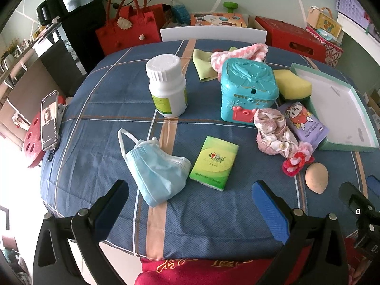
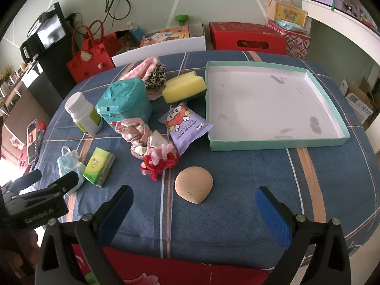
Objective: Organize soft objects
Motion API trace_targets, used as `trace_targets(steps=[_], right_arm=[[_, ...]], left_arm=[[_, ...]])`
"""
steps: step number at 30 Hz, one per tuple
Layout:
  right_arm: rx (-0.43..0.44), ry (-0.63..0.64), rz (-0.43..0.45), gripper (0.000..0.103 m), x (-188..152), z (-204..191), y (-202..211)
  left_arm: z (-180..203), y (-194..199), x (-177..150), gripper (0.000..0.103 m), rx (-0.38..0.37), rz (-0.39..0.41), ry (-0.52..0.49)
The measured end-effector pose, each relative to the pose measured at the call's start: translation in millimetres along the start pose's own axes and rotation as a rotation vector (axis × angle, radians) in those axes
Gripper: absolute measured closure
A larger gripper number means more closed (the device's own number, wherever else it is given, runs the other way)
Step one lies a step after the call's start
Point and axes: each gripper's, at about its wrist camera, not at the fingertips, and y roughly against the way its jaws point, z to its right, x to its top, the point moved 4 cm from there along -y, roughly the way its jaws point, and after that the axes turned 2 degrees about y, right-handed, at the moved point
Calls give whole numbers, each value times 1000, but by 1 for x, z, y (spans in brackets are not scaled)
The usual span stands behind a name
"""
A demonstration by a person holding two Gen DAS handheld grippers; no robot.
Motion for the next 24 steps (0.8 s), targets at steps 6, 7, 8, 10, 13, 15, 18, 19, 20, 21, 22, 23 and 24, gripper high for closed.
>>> trace_targets(steps=[6,7,8,10,13,15,18,19,20,21,22,23,24], right_arm=[[-3,2,-2,0,0,0,0],[-2,1,-1,0,-1,0,0],[-1,0,-1,0,-1,0,0],[-2,2,0,0,-1,0,0],[-3,2,-1,0,-1,0,0],[-3,3,-1,0,-1,0,0],[-3,2,-1,0,-1,0,0],[-2,2,-1,0,-1,0,0],[-3,2,-1,0,-1,0,0],[-3,2,-1,0,-1,0,0],[-3,2,-1,0,-1,0,0],[-3,2,-1,0,-1,0,0],[-3,2,0,0,-1,0,0]], left_arm=[[0,0,0,0,3,2,0],[0,0,0,0,3,3,0],[0,0,0,0,5,3,0],[0,1,0,0,7,4,-1],[0,0,0,0,7,3,-1],[0,1,0,0,7,3,-2],[0,1,-1,0,9,4,-2],[0,1,-1,0,10,4,-3],[0,1,-1,0,9,4,-2],[0,1,-1,0,10,4,-2],[0,1,-2,0,11,4,-3],[0,1,-1,0,10,4,-2],[-1,1,-1,0,11,4,-2]])
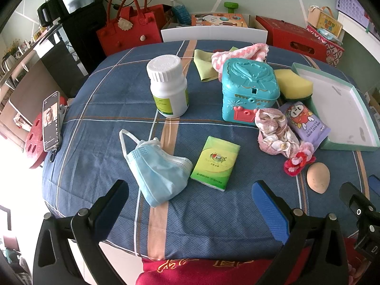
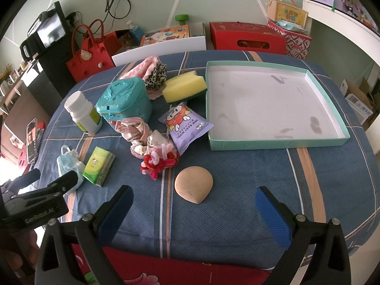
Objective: Organize soft objects
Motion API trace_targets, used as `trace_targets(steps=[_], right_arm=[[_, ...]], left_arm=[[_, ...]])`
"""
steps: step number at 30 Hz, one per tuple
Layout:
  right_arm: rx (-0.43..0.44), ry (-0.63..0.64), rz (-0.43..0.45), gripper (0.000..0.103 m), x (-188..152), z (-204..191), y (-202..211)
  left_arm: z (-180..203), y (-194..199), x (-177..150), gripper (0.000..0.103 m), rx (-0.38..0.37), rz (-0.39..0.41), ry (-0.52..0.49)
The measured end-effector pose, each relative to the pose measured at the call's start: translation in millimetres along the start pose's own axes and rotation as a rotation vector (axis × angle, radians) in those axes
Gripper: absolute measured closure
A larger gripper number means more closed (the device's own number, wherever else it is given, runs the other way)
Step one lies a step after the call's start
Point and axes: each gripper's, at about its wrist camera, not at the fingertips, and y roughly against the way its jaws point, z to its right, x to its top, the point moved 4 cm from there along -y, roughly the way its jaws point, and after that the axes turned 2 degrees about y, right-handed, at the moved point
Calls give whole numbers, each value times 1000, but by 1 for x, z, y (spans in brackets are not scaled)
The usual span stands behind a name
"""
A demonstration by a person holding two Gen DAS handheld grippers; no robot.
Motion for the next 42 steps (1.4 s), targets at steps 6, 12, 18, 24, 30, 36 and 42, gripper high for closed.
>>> trace_targets(steps=[6,12,18,24,30,36,42], right_arm=[[0,0,0,0,0,0,0],[-1,1,0,0,0,0,0],[-1,1,-1,0,0,-1,0],[0,0,-1,0,0,0,0],[39,-9,-16,0,0,-1,-2],[151,4,-10,0,8,-14,4],[287,54,13,0,32,-51,14]], left_arm=[[0,0,0,0,1,-1,0],[-1,0,0,0,5,-1,-2],[-2,0,0,0,6,-1,-3],[-2,-1,0,0,1,-5,0],[-7,-5,5,0,-90,-52,30],[-26,2,27,0,-173,-35,38],[-65,-3,45,0,-194,-1,133]])
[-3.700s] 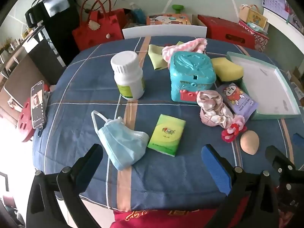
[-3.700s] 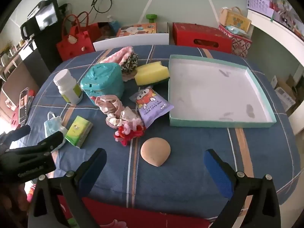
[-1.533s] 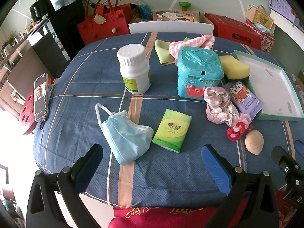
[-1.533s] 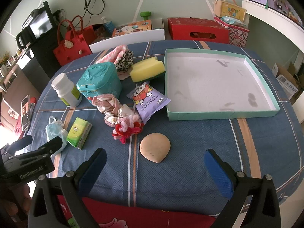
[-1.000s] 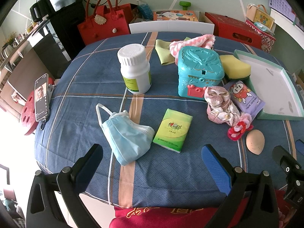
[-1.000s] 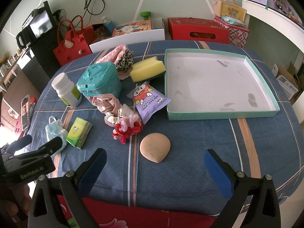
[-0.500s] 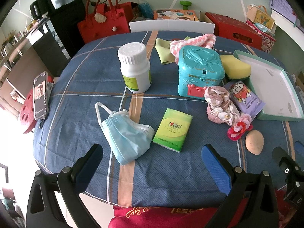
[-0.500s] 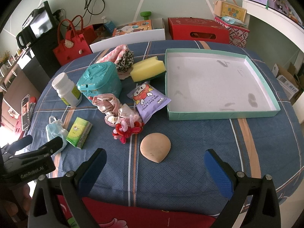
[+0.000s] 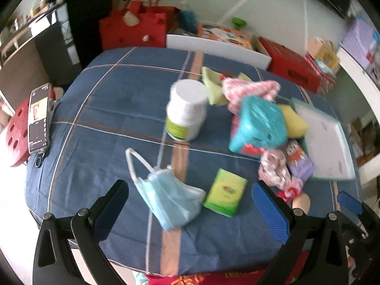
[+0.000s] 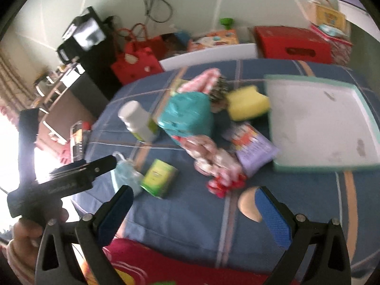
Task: Organize soft objects
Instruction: 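Grasp the blue face mask with the left gripper while the right gripper grasps the green tissue pack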
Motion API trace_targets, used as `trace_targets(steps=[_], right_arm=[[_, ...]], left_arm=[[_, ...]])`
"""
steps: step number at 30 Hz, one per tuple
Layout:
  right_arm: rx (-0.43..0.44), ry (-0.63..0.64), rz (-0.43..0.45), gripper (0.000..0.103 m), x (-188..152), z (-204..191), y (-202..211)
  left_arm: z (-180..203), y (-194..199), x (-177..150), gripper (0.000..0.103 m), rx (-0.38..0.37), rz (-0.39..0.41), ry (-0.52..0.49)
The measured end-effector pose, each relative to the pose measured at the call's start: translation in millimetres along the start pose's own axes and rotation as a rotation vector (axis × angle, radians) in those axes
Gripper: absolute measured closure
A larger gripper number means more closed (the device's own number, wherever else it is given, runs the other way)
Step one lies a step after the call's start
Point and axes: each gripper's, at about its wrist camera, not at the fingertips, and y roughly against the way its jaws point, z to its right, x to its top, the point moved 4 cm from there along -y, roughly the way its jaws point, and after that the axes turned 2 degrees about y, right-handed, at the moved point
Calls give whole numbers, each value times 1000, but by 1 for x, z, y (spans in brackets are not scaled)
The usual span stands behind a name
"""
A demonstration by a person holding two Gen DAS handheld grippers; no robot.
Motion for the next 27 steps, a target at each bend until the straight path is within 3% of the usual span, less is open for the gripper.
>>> trace_targets(steps=[7,11,16,21,25,27], right_arm=[[-24,44,-20,0,16,-30,-27],[-8,51,-73,0,16,-37,-52],[-27,54,-127,0,10,-35,-76],[3,34,-136,4,16,-36,-92],[22,19,-129,8,20,-37,-102],[35,19,-142,9,20,-38,-109]], left_arm=[[-31,-23,-5,0,11,4,39],[-50,-46,-11,0,60,-64,100],[-60,-71,-23,1,41,-126,147],[-51,-86,-31,21,-33,-168,130],[-45,-91,-34,29,-75,-177,120],[-42,-92,-35,42,-88,-181,113]])
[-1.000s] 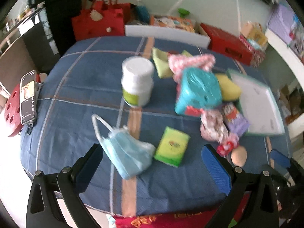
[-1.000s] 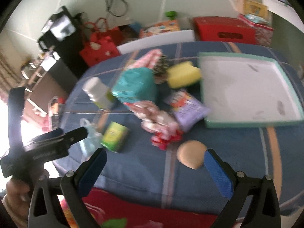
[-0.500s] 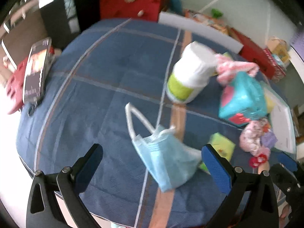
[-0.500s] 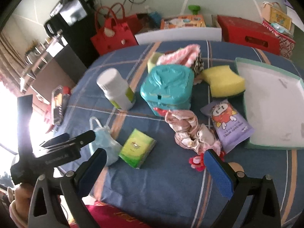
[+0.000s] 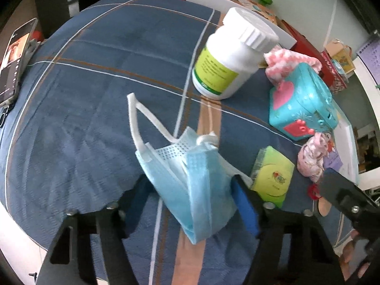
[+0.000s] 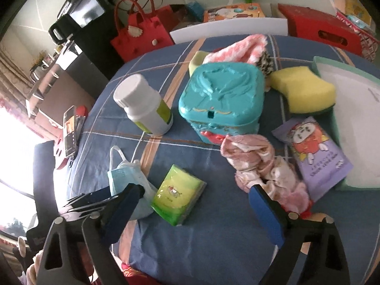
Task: Organize soft objects
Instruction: 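Grasp the blue face mask with the left gripper while the right gripper grasps the green tissue pack, then carry the mask and tissue pack into the white tray and open both grippers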
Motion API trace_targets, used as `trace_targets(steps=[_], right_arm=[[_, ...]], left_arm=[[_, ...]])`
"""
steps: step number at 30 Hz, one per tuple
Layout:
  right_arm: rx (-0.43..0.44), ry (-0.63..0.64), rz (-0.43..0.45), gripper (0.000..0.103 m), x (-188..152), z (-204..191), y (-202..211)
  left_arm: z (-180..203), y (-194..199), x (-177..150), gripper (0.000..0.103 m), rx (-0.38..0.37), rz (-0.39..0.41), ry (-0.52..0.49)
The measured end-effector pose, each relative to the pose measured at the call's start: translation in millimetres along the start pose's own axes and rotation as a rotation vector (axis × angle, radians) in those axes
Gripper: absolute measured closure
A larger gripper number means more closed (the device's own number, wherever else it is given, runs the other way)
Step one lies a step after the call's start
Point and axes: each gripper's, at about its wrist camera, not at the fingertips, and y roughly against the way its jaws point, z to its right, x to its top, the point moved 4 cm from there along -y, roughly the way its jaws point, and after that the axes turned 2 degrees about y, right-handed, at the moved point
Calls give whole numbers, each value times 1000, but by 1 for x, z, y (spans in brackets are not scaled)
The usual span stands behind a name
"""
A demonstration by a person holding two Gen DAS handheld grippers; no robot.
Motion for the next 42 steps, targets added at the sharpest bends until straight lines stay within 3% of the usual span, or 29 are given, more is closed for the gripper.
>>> trace_targets(steps=[6,9,11,22,34,37,42], right_arm=[[5,9,-23,13,2,-6,-15],[1,10,-36,13,2,-9,-23],[-1,14,-42,13,2,-11,-29],[-43,95,-110,17,-5,-31,-58],[-117,202,-172,22,-9,-56,-87],[-136,223,-167,34,-10,-62,-91],[-145,222,-155,37,-15,-59,-87]], left_arm=[[16,-5,-7,75,-38,-16,-18],[15,-8,-8,87,-56,-16,11],[9,-9,-6,89,-82,-5,40],[-28,-18,3,90,-61,36,135],[-44,-1,7,90,-77,39,135],[-45,-1,4,90,-67,41,127],[-38,0,6,90,-47,31,124]])
